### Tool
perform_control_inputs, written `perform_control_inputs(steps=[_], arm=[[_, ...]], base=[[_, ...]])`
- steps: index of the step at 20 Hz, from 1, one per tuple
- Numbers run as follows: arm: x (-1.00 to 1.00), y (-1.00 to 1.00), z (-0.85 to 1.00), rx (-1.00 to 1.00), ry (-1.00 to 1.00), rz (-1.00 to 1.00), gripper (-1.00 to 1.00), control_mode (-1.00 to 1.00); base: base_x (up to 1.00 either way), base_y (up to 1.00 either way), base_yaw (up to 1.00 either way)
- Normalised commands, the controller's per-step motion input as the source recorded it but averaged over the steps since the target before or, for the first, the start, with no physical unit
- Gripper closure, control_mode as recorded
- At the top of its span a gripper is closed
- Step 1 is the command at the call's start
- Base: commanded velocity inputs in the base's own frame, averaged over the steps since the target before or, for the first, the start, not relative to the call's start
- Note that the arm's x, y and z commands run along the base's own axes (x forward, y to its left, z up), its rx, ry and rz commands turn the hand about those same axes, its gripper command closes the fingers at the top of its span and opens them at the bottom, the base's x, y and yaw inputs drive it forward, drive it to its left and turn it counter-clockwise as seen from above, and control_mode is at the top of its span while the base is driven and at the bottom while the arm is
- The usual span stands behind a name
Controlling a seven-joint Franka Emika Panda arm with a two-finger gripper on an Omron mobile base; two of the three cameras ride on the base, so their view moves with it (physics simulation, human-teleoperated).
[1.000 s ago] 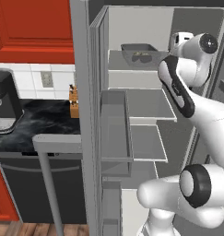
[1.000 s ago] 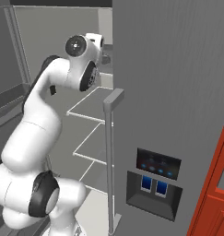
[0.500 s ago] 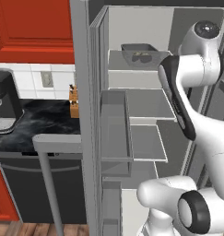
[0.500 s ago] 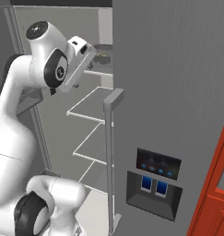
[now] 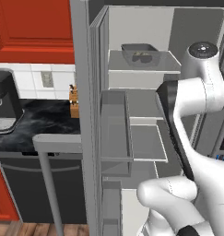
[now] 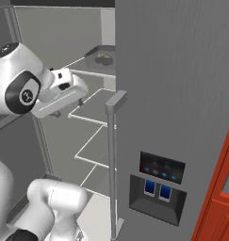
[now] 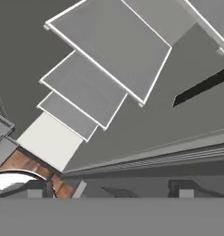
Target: Place two dumplings into each of the tupperware containers and then place the containers in the fridge.
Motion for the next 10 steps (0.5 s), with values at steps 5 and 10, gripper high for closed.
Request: perform_control_inputs(steps=[5, 10], arm=[[-1.00, -0.05, -0.04, 0.26, 0.36, -0.33, -1.00, -1.00], [-0.64, 0.19, -0.48, 0.17, 0.18, -0.37, -1.00, -1.00]], base=[[0.00, 0.00, 0.00], [0.00, 0.00, 0.00]])
